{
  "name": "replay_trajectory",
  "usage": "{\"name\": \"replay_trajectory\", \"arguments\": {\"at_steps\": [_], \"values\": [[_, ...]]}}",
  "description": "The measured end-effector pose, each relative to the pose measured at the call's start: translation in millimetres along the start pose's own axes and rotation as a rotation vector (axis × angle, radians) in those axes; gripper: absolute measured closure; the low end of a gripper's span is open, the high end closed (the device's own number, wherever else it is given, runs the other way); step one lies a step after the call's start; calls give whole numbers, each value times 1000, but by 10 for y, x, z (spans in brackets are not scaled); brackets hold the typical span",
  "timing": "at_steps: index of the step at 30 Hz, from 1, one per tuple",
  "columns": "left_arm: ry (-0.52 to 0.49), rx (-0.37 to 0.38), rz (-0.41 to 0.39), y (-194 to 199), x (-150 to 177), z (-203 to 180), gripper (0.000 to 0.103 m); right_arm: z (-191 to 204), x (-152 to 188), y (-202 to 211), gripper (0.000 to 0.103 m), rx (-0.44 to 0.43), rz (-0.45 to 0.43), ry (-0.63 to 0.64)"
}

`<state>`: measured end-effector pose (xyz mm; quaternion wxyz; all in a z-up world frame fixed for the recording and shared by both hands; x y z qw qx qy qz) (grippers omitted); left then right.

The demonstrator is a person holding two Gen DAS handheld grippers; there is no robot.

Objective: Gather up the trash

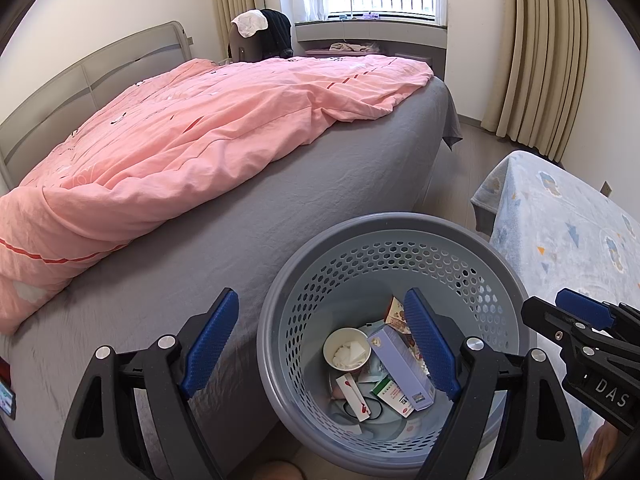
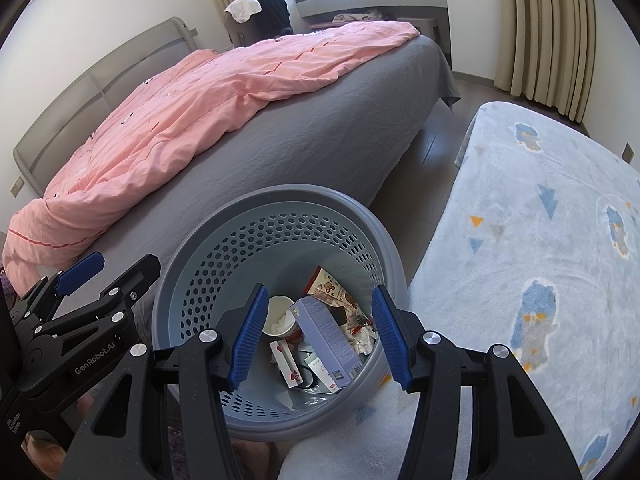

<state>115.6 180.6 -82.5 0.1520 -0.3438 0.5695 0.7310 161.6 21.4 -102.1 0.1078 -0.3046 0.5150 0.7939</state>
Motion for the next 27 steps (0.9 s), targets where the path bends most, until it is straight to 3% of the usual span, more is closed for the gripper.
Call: {"name": "replay_trajectory", "arguments": {"at_steps": [27], "values": [[-2,-1,0,-6,-9,9,22,9,3,-1,50,0,0,1]]}}
Point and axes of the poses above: each gripper's, at about its wrist camera, not at the fingertips, and y roughly against the way its jaws point, z to its left, x to its underside, the point moved 10 cm from there along -y, roughly the way its jaws point, and after that the axes turned 3 degrees about -x, right-handed, at the moved point
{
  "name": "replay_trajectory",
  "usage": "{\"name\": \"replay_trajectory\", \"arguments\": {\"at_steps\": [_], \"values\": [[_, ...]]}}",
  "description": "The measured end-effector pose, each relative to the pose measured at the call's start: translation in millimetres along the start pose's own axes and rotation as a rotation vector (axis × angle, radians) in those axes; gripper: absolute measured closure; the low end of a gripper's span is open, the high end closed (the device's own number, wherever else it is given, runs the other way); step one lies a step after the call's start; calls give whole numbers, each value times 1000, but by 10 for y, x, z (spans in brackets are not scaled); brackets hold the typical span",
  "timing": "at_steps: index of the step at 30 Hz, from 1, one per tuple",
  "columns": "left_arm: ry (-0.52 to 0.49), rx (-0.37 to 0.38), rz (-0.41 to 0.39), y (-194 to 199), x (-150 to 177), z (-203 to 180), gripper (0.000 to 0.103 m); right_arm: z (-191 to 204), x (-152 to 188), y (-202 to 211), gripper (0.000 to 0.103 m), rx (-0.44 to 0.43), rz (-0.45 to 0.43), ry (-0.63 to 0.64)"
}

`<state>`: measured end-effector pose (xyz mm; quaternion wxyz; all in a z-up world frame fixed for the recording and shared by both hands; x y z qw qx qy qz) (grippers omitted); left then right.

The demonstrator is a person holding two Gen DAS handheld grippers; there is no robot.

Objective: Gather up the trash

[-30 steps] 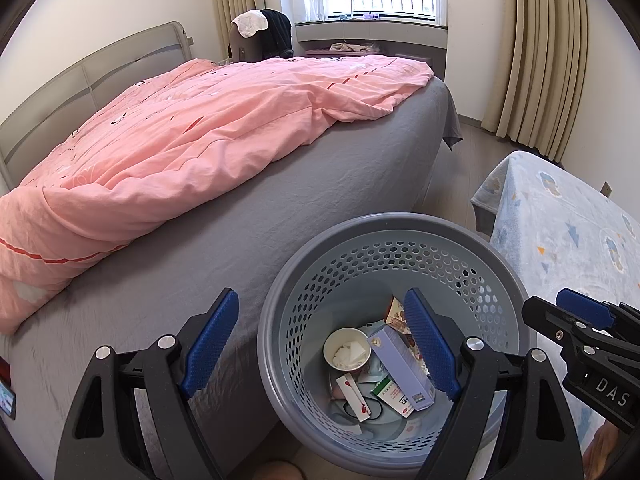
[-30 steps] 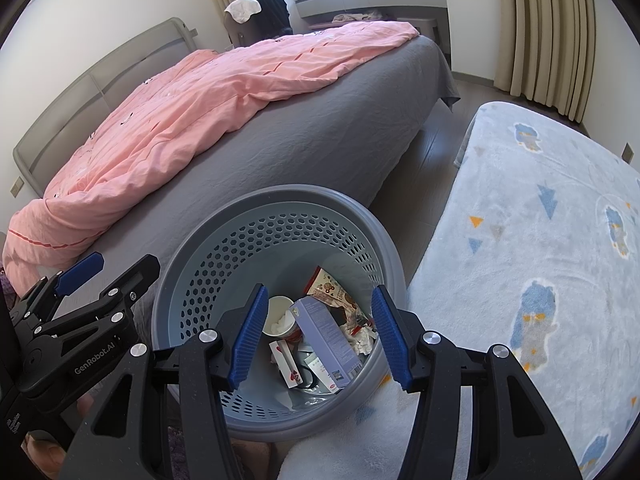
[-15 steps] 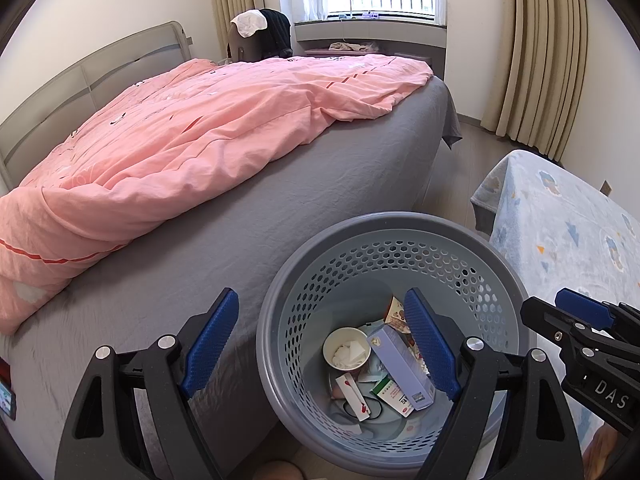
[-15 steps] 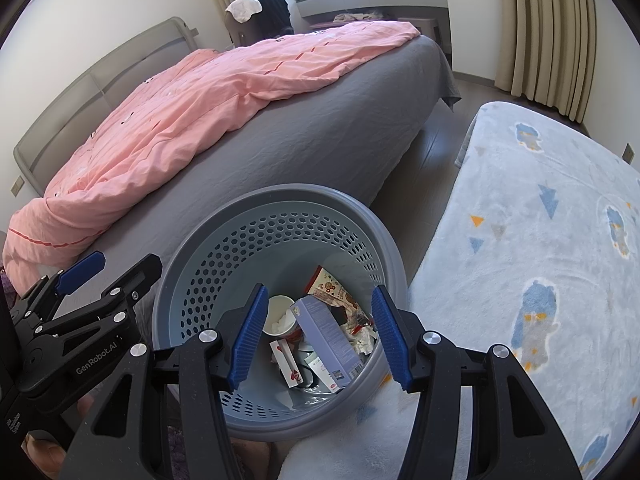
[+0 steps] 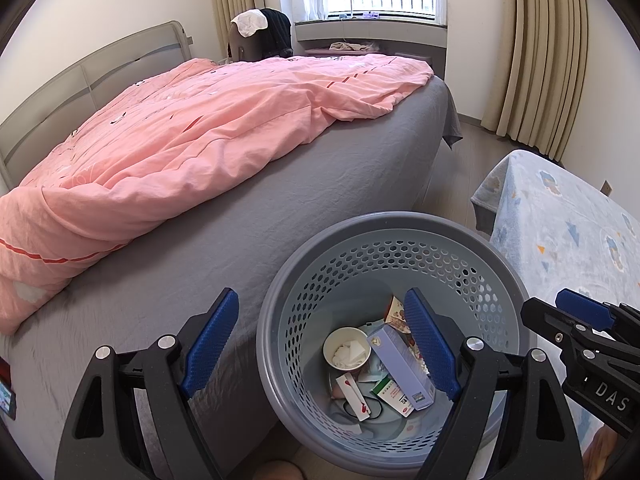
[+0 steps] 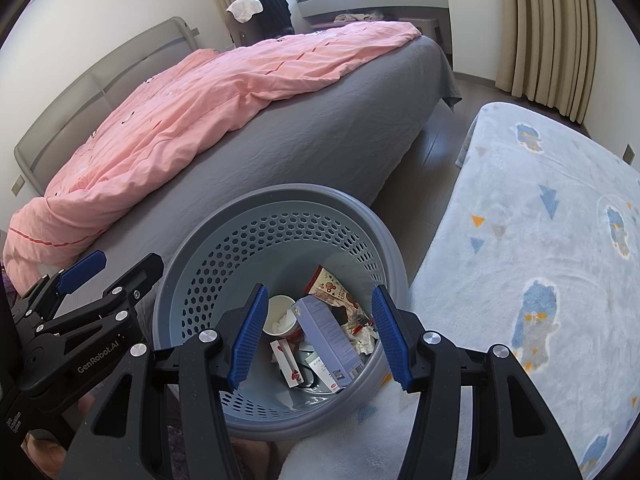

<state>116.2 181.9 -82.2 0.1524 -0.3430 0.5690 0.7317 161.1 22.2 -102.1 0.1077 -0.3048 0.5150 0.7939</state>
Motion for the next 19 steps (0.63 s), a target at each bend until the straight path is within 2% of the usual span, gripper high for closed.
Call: {"name": "replay_trajectory", "arguments": {"at_steps": [19], "values": [[2,-7,0,-3,-2,17,22,8,-2,5,48,0,-2,4]]}}
Point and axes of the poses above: each gripper's, at about its wrist camera, not at the fingertips, and y roughly against the way its jaws point, z to its left, x to its underside, the point moved 10 cm from there along -y, roughly the way its jaws point, and after that the axes turned 3 degrees about -x, right-handed, at the moved point
